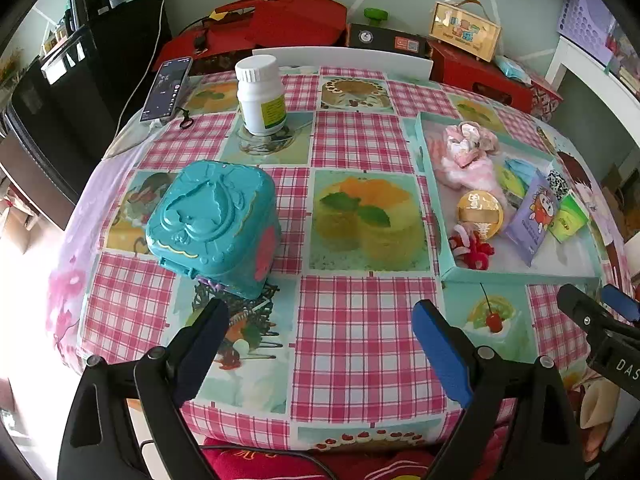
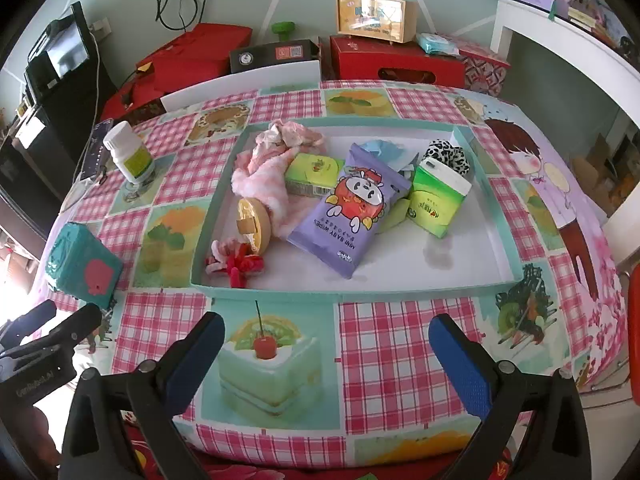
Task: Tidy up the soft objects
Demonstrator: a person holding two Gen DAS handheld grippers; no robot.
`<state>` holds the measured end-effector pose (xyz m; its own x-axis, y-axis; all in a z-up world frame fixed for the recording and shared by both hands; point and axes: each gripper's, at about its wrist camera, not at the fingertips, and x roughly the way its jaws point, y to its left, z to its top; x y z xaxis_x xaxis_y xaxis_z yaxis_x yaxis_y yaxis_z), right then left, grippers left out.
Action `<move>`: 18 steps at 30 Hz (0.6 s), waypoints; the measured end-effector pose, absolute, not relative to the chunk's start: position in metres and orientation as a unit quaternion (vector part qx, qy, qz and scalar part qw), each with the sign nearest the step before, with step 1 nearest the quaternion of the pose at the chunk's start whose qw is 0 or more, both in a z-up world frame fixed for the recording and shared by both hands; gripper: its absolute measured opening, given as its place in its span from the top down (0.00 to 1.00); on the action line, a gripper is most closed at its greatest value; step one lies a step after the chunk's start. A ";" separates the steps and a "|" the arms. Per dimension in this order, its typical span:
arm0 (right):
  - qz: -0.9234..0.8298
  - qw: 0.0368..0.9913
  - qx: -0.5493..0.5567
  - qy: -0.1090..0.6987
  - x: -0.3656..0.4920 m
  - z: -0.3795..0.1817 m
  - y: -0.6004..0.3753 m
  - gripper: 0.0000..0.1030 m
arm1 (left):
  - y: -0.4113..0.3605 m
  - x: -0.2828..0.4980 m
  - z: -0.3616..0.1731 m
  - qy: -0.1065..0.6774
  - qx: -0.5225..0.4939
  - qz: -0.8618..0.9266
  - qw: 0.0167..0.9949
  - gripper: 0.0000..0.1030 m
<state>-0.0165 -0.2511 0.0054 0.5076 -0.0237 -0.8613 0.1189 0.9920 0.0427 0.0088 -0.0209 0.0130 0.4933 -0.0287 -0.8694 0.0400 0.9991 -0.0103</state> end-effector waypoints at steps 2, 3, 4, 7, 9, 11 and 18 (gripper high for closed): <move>-0.041 0.866 0.051 0.496 -0.017 0.005 -0.252 0.00 | -0.023 0.007 0.014 0.499 0.009 -0.020 0.866 0.10; -0.041 0.866 0.052 0.496 -0.017 0.004 -0.252 0.00 | -0.023 0.007 0.015 0.497 0.010 -0.020 0.867 0.10; -0.040 0.865 0.052 0.497 -0.017 0.004 -0.253 0.00 | -0.023 0.006 0.015 0.495 0.012 -0.020 0.869 0.10; -0.038 0.864 0.055 0.499 -0.017 0.003 -0.253 0.00 | -0.024 0.005 0.016 0.494 0.014 -0.014 0.869 0.10; -0.037 0.864 0.056 0.500 -0.016 0.002 -0.254 0.00 | -0.024 0.005 0.016 0.491 0.016 -0.012 0.871 0.10; -0.038 0.863 0.057 0.500 -0.016 0.002 -0.254 0.00 | -0.024 0.004 0.017 0.490 0.017 -0.010 0.871 0.10; -0.039 0.862 0.056 0.503 -0.016 0.001 -0.254 0.00 | -0.024 0.004 0.017 0.491 0.020 -0.001 0.871 0.10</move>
<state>-0.0161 -0.2538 0.0012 0.4913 -0.0115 -0.8709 0.1242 0.9906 0.0569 0.0042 -0.0239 0.0168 0.5180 0.0175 -0.8552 0.0213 0.9992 0.0334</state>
